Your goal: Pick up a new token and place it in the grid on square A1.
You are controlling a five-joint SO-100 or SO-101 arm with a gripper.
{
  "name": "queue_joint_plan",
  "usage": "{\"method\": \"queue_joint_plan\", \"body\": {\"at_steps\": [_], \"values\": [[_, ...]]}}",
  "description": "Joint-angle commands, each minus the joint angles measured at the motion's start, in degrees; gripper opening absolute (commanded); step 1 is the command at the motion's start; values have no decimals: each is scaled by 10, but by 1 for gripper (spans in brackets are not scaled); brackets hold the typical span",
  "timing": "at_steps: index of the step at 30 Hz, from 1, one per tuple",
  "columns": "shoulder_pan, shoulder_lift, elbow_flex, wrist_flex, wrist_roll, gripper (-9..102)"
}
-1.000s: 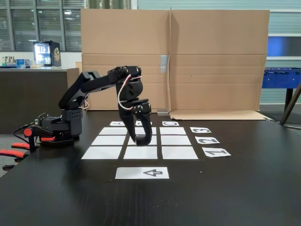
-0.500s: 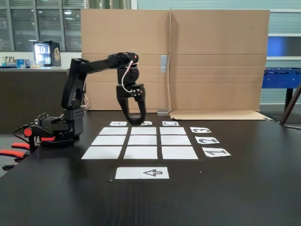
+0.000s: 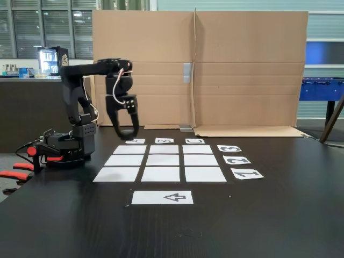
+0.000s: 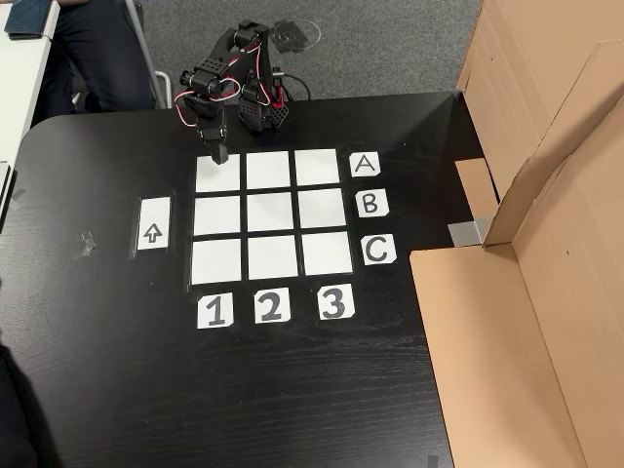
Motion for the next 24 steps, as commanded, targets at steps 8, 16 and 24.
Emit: {"method": "queue_joint_plan", "body": {"at_steps": [8,16,24], "values": [[85,29,102,-94,-93,7],[142,47,192,-161,-149,7],[150,72,250,-214,-171,8]]}}
